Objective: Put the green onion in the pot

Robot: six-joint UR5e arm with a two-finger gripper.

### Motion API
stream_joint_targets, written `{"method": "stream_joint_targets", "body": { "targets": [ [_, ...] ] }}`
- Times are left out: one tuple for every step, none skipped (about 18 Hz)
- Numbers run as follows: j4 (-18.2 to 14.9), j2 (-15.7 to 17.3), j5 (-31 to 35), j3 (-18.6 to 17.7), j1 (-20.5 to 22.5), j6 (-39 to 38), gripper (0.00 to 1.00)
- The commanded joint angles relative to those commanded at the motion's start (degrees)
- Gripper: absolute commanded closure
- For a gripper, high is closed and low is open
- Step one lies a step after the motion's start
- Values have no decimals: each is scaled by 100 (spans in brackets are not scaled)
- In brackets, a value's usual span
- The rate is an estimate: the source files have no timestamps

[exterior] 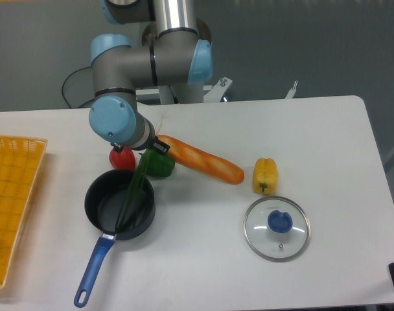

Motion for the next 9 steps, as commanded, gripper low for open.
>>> {"method": "stream_joint_targets", "body": {
  "targets": [
    [0,-9,-9,-26,-9,-97,0],
    [0,-9,-9,-53,-26,-132,0],
    [9,-26,-18,-79,-26,-150,0],
    [9,-26,-18,-97,-35,-159,0],
    [9,-44,-35,-97,-44,-168,0],
    [9,-44,-44,-123,-53,-177,0],
    [9,-61,-35,-149,-61,-185,0],
    [9,-79,-44,-167,-70,-186,0],
    [9,-88,-44,-184,-70,-212,0]
  ]
}}
